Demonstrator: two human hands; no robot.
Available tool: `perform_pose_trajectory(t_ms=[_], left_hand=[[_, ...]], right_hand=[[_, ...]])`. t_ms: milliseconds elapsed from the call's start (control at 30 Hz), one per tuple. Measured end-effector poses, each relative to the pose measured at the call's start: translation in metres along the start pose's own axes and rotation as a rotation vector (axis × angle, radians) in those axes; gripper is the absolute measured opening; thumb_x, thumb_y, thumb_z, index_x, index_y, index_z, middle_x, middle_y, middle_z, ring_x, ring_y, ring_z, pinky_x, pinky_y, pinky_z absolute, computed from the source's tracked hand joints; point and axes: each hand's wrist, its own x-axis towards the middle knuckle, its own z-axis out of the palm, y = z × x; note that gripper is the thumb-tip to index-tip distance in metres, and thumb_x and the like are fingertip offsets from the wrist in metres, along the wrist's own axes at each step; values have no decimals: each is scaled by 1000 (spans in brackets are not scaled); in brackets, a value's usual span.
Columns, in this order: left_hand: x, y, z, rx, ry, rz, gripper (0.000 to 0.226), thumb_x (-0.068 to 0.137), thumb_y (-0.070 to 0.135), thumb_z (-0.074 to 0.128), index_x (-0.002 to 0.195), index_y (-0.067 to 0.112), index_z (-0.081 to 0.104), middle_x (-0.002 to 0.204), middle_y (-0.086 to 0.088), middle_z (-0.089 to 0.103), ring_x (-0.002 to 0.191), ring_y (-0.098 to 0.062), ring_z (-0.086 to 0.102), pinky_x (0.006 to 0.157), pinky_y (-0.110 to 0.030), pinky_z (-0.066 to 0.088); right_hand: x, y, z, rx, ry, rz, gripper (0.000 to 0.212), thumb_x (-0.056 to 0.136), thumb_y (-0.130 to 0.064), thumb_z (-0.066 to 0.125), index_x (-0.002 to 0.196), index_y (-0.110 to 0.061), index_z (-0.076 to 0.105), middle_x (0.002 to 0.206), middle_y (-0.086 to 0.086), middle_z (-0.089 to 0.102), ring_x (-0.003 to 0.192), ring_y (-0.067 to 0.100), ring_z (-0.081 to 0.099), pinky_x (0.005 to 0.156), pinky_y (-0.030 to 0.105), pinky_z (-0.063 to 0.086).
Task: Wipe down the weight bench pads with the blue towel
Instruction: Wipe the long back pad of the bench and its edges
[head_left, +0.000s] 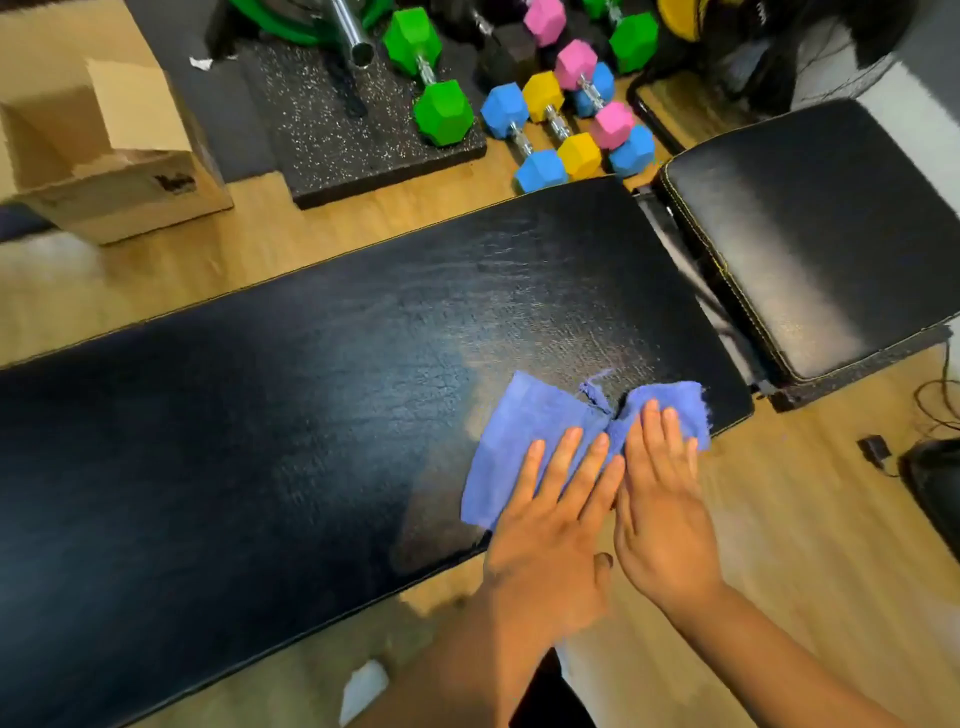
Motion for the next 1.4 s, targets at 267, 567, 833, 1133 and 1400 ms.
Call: perform_pose_trajectory(t_ms=[267,567,833,1133,1400], left_hand=[[-103,-73,3,-83,38,-190,87,79,47,53,151,12,19,160,-5,8,148,-26,2,115,-48,11],[-220,-143,11,-206,283,-477,65,90,38,36,148,10,31,158,-5,20,147,-24,14,115,-47,18],[-333,-195,23,-239,298,-786,78,79,46,49,148,14,31,158,-4,20,147,-21,13,114,-47,21],[-405,-239,24,-338,300,-949,70,87,42,33,149,12,24,159,-2,16,148,-17,4,118,-43,7],[-393,-341,-10,-558,311,-1078,68,98,17,37,152,20,-3,160,-5,-12,147,-22,-3,119,-34,4]], right_hand=[[-9,-123,24,-150,-116,-209,71,80,-25,26,143,7,28,154,21,22,145,31,9,114,50,12],[-22,-255,71,-283,-214,-572,69,80,-16,31,143,11,25,154,27,17,146,36,5,115,53,13],[-52,-382,115,-308,-254,-930,70,82,-16,45,144,9,24,155,23,18,146,37,8,116,51,11],[-66,-481,146,-283,-239,-1157,63,89,-19,33,144,9,18,153,27,20,145,38,11,116,53,14],[51,-561,150,-321,-280,-1536,61,96,-35,22,142,3,35,151,21,31,140,36,28,115,47,21]])
